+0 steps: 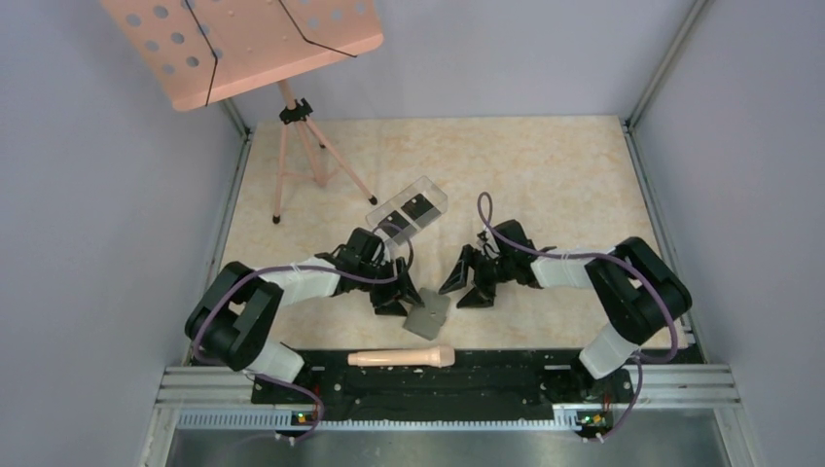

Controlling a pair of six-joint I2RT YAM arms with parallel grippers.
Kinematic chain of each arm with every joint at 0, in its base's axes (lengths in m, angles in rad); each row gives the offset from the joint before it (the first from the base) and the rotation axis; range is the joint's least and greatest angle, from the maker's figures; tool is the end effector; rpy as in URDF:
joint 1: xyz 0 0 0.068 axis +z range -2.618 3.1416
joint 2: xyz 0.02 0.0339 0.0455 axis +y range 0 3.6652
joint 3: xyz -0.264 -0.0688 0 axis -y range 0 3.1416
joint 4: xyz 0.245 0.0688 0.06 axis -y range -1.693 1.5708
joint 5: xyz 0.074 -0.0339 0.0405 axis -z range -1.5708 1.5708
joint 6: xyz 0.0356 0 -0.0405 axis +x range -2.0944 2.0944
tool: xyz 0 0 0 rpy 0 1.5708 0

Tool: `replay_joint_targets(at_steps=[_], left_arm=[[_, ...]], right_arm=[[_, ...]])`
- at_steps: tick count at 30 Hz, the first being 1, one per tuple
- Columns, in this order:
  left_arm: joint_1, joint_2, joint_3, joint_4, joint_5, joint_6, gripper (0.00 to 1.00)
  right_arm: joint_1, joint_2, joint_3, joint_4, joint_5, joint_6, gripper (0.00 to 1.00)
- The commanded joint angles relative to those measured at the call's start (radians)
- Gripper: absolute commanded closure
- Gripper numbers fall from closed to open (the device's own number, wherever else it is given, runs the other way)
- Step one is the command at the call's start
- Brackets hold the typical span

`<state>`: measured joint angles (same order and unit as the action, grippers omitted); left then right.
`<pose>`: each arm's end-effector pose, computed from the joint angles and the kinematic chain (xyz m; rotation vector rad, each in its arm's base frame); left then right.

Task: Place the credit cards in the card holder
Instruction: Pick up the card holder from the center of the board.

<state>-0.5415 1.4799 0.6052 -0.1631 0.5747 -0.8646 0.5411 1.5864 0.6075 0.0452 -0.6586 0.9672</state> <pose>0.2059 -0.1464 0.1374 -0.2337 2.8773 -1.1566 0.2214 0.1585 0.1255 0.2849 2.8164 1.3358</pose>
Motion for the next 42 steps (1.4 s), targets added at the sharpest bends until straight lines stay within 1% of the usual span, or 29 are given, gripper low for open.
replay_joint_targets(at_steps=[1, 4, 5, 9, 11, 12, 13, 15, 17, 20, 24, 28, 33, 35, 40, 42], left_arm=[[-0.042, 0.048, 0.008, 0.106, 0.029, -0.058, 0.39], [-0.071, 0.087, 0.030, 0.143, 0.029, -0.092, 0.44], [-0.083, 0.104, 0.037, 0.169, 0.032, -0.104, 0.47], [-0.119, 0.152, 0.097, 0.204, 0.022, -0.133, 0.51], [-0.132, 0.178, 0.144, 0.172, 0.006, -0.127, 0.54], [-0.137, 0.183, 0.169, 0.116, -0.028, -0.119, 0.54], [-0.141, 0.187, 0.198, 0.074, -0.055, -0.106, 0.53], [-0.145, 0.195, 0.229, -0.013, -0.104, -0.091, 0.47], [-0.146, 0.201, 0.244, -0.085, -0.150, -0.076, 0.40], [-0.146, 0.199, 0.231, -0.130, -0.183, -0.072, 0.37], [-0.146, 0.190, 0.190, -0.083, -0.170, -0.096, 0.38], [-0.146, 0.194, 0.173, -0.052, -0.157, -0.103, 0.39], [-0.146, 0.196, 0.160, -0.001, -0.141, -0.117, 0.40], [-0.146, 0.190, 0.146, 0.042, -0.126, -0.130, 0.41], [-0.146, 0.179, 0.121, 0.103, -0.102, -0.160, 0.46], [-0.146, 0.162, 0.116, 0.103, -0.108, -0.163, 0.46]], right_arm=[[0.027, 0.109, 0.062, 0.089, -0.041, 0.021, 0.32], [0.025, 0.166, 0.152, 0.049, -0.075, -0.013, 0.40], [0.024, 0.178, 0.174, 0.039, -0.087, -0.019, 0.43], [0.013, 0.172, 0.239, 0.000, -0.089, -0.044, 0.45], [0.002, 0.148, 0.286, -0.115, -0.038, -0.106, 0.45], [-0.002, 0.136, 0.315, -0.197, 0.010, -0.147, 0.44], [-0.002, 0.121, 0.342, -0.268, 0.059, -0.196, 0.42], [-0.002, 0.093, 0.367, -0.375, 0.142, -0.267, 0.35], [-0.003, 0.069, 0.365, -0.445, 0.206, -0.319, 0.30], [-0.002, 0.049, 0.334, -0.485, 0.258, -0.351, 0.27], [-0.002, 0.041, 0.272, -0.473, 0.245, -0.356, 0.27], [-0.002, 0.034, 0.189, -0.395, 0.173, -0.331, 0.28], [-0.005, 0.032, 0.063, -0.174, 0.043, -0.235, 0.31], [-0.008, 0.045, 0.037, -0.094, 0.001, -0.207, 0.33], [-0.009, 0.065, 0.035, -0.022, -0.033, -0.190, 0.46], [-0.011, 0.055, 0.036, -0.023, -0.034, -0.188, 0.57]])
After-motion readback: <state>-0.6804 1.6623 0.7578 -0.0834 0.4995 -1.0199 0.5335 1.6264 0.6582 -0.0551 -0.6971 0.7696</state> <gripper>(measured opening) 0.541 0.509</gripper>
